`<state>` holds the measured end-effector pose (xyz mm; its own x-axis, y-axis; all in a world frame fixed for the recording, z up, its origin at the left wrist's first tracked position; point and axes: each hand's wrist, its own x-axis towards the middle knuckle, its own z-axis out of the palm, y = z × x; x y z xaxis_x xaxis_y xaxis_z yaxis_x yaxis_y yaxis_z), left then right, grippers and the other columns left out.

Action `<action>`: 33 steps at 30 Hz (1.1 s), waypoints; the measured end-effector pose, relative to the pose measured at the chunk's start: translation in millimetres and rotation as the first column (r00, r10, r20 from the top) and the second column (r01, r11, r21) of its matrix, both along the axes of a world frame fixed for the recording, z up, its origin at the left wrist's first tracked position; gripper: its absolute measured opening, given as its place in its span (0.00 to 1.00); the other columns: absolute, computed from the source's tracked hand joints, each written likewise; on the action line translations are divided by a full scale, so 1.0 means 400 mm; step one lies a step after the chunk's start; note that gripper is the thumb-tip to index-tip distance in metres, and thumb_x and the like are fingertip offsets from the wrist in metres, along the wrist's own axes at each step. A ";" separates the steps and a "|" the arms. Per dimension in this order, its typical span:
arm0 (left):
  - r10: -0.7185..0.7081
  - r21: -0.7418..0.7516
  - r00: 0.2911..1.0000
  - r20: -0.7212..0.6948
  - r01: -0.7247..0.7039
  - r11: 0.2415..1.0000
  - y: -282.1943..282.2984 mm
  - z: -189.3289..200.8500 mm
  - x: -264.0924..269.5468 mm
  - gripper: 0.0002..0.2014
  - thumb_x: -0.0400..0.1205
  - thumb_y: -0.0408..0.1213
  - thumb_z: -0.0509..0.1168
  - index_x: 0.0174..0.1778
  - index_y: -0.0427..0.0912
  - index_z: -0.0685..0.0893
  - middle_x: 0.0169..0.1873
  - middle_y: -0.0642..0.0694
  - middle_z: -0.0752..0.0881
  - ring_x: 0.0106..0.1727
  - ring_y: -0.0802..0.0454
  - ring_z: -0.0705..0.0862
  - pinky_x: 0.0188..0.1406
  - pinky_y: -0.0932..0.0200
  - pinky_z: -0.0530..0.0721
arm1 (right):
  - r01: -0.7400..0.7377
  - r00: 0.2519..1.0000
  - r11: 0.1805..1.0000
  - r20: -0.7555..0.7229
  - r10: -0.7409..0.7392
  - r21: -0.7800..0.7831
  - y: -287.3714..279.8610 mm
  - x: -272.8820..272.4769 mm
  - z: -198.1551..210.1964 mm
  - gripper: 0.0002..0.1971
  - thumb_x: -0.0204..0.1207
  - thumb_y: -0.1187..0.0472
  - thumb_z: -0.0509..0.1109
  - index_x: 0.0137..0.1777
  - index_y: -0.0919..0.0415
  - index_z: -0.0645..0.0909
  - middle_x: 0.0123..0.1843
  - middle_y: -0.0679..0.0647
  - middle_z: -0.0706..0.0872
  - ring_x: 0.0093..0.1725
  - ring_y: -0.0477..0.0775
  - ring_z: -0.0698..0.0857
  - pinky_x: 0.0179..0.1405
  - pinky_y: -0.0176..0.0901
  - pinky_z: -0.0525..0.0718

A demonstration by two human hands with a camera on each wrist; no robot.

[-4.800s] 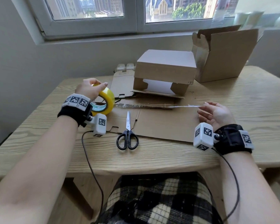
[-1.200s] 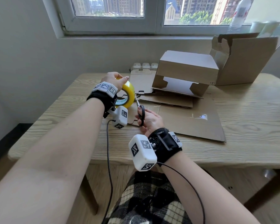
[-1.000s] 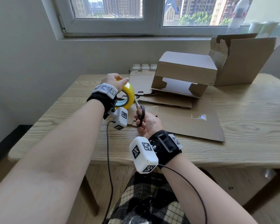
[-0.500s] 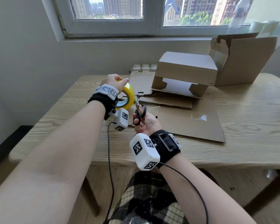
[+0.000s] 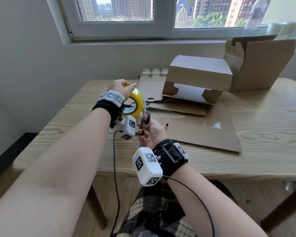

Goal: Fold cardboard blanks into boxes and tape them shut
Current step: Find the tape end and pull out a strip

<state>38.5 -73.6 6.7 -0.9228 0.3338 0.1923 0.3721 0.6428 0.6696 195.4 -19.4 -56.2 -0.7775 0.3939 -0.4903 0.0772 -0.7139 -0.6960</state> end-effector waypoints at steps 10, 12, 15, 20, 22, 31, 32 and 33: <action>0.035 0.020 0.999 0.015 -0.035 0.999 -0.002 0.000 -0.021 0.19 0.83 0.57 0.65 0.55 0.44 0.84 0.47 0.46 0.85 0.46 0.47 0.81 0.40 0.58 0.74 | 0.149 0.987 0.984 -0.077 -0.142 0.097 0.022 0.014 -0.008 0.11 0.75 0.65 0.78 0.57 0.61 0.87 0.33 0.57 0.86 0.17 0.44 0.74 0.11 0.30 0.67; 0.024 0.004 1.000 0.013 -0.024 1.000 0.007 0.000 -0.016 0.19 0.82 0.57 0.65 0.55 0.44 0.84 0.47 0.47 0.85 0.47 0.47 0.81 0.41 0.58 0.74 | 0.148 0.987 0.985 -0.079 -0.141 0.091 0.030 0.017 -0.007 0.13 0.75 0.64 0.78 0.60 0.60 0.86 0.33 0.57 0.86 0.18 0.44 0.75 0.13 0.30 0.70; 0.015 -0.027 1.000 -0.012 -0.016 0.999 0.019 0.003 -0.008 0.18 0.82 0.57 0.65 0.54 0.45 0.84 0.46 0.47 0.84 0.47 0.48 0.81 0.40 0.57 0.74 | 0.085 0.995 0.993 -0.056 -0.081 0.078 0.032 0.018 -0.002 0.13 0.73 0.55 0.80 0.55 0.59 0.86 0.36 0.56 0.85 0.20 0.45 0.75 0.14 0.32 0.70; -0.018 -0.024 1.000 0.021 0.018 1.000 0.007 0.001 -0.012 0.19 0.82 0.58 0.66 0.53 0.45 0.84 0.48 0.46 0.85 0.48 0.47 0.82 0.42 0.56 0.75 | 0.003 1.000 1.000 0.027 -0.004 0.028 0.066 0.009 0.014 0.26 0.68 0.40 0.80 0.53 0.62 0.83 0.42 0.53 0.82 0.22 0.46 0.75 0.13 0.33 0.73; -0.009 -0.002 1.000 0.024 0.009 1.000 -0.002 -0.001 -0.018 0.19 0.82 0.58 0.66 0.53 0.45 0.84 0.49 0.46 0.86 0.48 0.47 0.82 0.42 0.56 0.75 | -0.024 1.000 0.999 0.018 0.023 0.044 0.084 0.012 0.033 0.25 0.70 0.40 0.79 0.52 0.62 0.82 0.42 0.53 0.83 0.23 0.46 0.76 0.15 0.33 0.74; 0.022 -0.156 0.998 -0.057 -0.031 0.987 0.010 -0.010 -0.004 0.28 0.75 0.67 0.66 0.57 0.46 0.81 0.54 0.45 0.85 0.55 0.44 0.81 0.51 0.52 0.79 | -0.063 0.998 0.947 0.050 0.050 0.315 0.087 0.023 0.044 0.16 0.80 0.45 0.72 0.46 0.59 0.81 0.43 0.56 0.83 0.29 0.50 0.80 0.26 0.39 0.75; 0.014 -0.206 0.997 -0.073 -0.029 0.978 0.011 -0.011 -0.003 0.34 0.70 0.70 0.69 0.59 0.46 0.80 0.55 0.46 0.83 0.57 0.45 0.79 0.55 0.50 0.81 | -0.072 0.997 0.935 0.046 0.060 0.347 0.084 0.028 0.043 0.15 0.82 0.46 0.69 0.46 0.59 0.80 0.44 0.56 0.83 0.31 0.51 0.82 0.27 0.39 0.77; 0.005 -0.250 0.997 -0.079 -0.024 0.968 0.009 -0.010 -0.003 0.39 0.65 0.72 0.71 0.62 0.46 0.79 0.57 0.46 0.82 0.60 0.44 0.79 0.59 0.47 0.81 | -0.081 0.997 0.923 0.043 0.069 0.377 0.081 0.032 0.043 0.15 0.83 0.46 0.67 0.47 0.59 0.80 0.44 0.56 0.83 0.32 0.52 0.83 0.27 0.40 0.78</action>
<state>37.3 -69.9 2.6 -0.9136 0.3671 0.1749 0.4056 0.7919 0.4565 208.3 13.1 -39.0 -0.8000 0.4955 -0.3384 0.1440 -0.3889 -0.9099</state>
